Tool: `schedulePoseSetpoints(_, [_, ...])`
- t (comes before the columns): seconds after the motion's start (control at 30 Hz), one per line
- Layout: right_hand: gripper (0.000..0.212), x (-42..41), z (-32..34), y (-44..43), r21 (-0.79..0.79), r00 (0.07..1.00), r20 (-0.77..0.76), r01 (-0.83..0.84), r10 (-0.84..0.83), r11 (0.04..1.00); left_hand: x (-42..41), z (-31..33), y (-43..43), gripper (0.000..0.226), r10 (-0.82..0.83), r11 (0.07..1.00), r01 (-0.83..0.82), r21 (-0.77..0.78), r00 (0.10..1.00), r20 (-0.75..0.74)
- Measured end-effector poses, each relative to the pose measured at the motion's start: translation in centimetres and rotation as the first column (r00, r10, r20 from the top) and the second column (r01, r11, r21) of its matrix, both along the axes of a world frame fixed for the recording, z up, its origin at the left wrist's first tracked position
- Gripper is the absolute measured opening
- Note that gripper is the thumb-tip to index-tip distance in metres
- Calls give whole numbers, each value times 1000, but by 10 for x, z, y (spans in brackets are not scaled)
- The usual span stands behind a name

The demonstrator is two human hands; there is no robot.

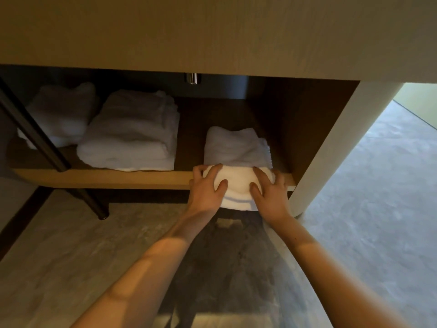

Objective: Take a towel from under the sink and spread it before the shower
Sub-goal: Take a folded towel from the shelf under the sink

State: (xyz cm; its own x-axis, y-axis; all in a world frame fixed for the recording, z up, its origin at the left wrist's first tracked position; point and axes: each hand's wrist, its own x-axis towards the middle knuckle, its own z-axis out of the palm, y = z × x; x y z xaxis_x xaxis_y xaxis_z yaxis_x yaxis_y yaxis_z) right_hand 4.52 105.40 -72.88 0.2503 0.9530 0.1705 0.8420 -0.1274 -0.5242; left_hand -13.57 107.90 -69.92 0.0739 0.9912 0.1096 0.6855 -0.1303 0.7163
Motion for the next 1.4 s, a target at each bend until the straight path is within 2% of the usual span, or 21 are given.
schedulePoseSetpoints(0.17, [44, 3, 0, -24, 32, 982, -184, -29, 34, 999, -8, -10, -25, 41, -3, 1000, 4, -7, 986, 168])
schedulePoseSetpoints(0.3, [43, 6, -2, -51, -22, 911, -405, -100, 83, 995, -26, -21, -45, 52, -77, 978, 139, -153, 931, 356])
schedulePoseSetpoints(0.4, [39, 12, -3, -59, -65, 826, -553, -169, 105, 984, -36, -23, -45, 64, -193, 921, 310, -235, 888, 417])
schedulePoseSetpoints(0.47, [36, 15, 0, -58, -66, 785, -605, -222, 137, 973, -36, -19, -42, 68, -219, 890, 362, -277, 872, 437])
schedulePoseSetpoints(0.6, [34, 21, 6, -44, -45, 758, -630, -252, 168, 967, -33, -10, -29, 72, -243, 874, 407, -265, 839, 487])
schedulePoseSetpoints(0.73, [26, 19, 14, -35, 10, 609, -778, -234, 155, 972, -26, -2, -21, 57, -169, 899, 347, -268, 838, 518])
schedulePoseSetpoints(0.83, [20, 19, 16, -32, -1, 585, -801, -208, 123, 978, -21, 1, -21, 49, -123, 907, 321, -274, 821, 557])
schedulePoseSetpoints(1.0, [28, 30, 16, -38, 17, 597, -791, -196, 133, 980, -26, -3, -27, 48, -95, 900, 330, -285, 786, 611])
schedulePoseSetpoints(1.13, [32, 40, 17, -40, -71, 598, -791, -295, 126, 953, -34, -9, -28, 51, -114, 876, 373, -305, 776, 621])
schedulePoseSetpoints(1.23, [37, 37, 22, -44, -142, 514, -854, -375, 78, 916, -41, -14, -33, 54, -123, 830, 441, -340, 741, 660])
schedulePoseSetpoints(1.3, [40, 30, 30, -53, -202, 481, -876, -402, 18, 893, -47, -9, -41, 55, -73, 802, 430, -415, 760, 646])
schedulePoseSetpoints(1.4, [52, 20, 47, -76, -276, 540, -841, -358, -44, 892, -51, 7, -58, 53, 1, 766, 400, -503, 782, 623])
